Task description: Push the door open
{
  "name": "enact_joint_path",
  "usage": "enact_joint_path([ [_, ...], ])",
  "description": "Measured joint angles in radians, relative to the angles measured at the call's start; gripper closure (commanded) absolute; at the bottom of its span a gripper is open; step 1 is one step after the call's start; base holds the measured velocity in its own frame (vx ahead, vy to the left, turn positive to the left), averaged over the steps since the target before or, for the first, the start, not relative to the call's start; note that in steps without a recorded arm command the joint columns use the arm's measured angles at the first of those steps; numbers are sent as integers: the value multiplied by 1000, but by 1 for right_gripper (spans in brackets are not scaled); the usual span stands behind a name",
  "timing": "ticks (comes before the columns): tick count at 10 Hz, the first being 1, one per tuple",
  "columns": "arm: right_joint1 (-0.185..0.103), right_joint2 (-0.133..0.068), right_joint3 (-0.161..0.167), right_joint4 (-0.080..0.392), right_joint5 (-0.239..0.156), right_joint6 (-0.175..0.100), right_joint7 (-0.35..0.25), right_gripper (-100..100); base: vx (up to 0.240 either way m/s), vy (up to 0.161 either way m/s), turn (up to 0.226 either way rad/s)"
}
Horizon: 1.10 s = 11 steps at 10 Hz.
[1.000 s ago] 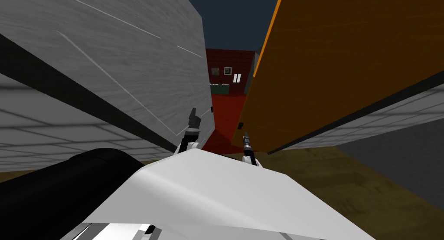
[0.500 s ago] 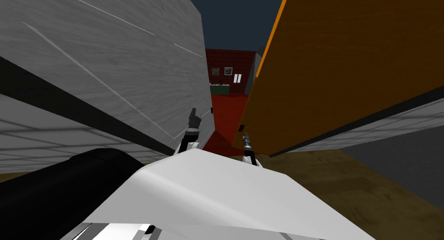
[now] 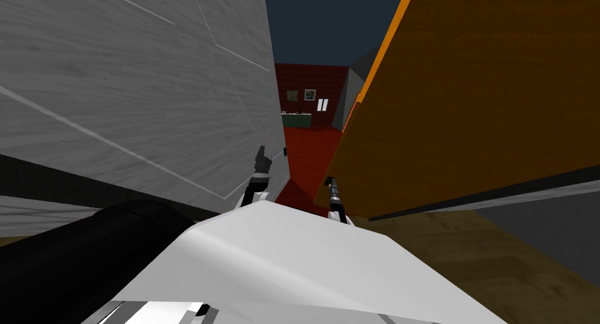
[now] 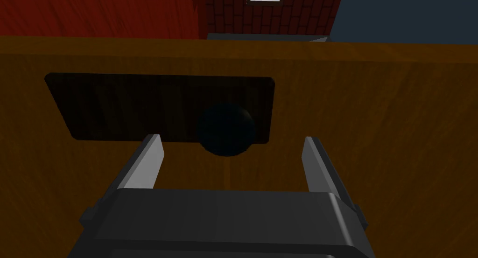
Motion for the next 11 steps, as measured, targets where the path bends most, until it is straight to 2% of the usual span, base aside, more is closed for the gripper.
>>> enact_joint_path([
  [1, 0, 1, -2, 2, 0, -3, 1, -100, 78, 17, -11],
  [2, 1, 2, -1, 2, 0, -5, 1, 100, -18, -3, 6],
  [7, 1, 2, -1, 4, 0, -1, 1, 100, -13, -3, 3],
  [10, 9, 3, 3, 2, -9, 10, 16, 100, 149, 16, -86],
  [11, 2, -1, 2, 13, -16, 8, 20, 100, 214, 3, -63],
])
